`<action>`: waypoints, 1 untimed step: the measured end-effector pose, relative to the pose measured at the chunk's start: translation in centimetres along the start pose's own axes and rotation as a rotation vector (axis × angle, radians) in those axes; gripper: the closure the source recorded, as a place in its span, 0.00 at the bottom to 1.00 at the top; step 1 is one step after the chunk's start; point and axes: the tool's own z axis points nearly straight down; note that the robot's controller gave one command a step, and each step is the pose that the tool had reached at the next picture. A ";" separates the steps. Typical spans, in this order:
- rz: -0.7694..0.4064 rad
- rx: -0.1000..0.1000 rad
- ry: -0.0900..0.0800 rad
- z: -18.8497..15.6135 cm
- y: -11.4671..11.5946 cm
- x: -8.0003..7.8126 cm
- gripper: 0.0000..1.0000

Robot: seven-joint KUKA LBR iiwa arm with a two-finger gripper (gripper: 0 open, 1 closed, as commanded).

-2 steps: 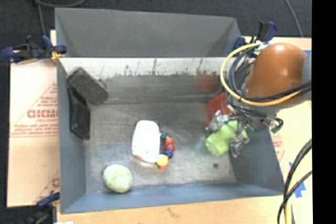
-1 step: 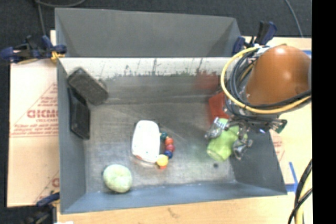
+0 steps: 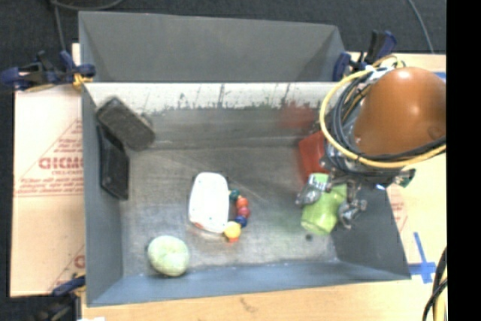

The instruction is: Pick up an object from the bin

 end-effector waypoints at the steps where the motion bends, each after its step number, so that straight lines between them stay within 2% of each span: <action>1: 0.140 0.003 -0.004 -2.8 -1.6 1.9 1.00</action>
Offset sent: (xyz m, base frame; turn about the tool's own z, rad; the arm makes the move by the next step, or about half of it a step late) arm 0.0033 -0.0180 0.0217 0.0401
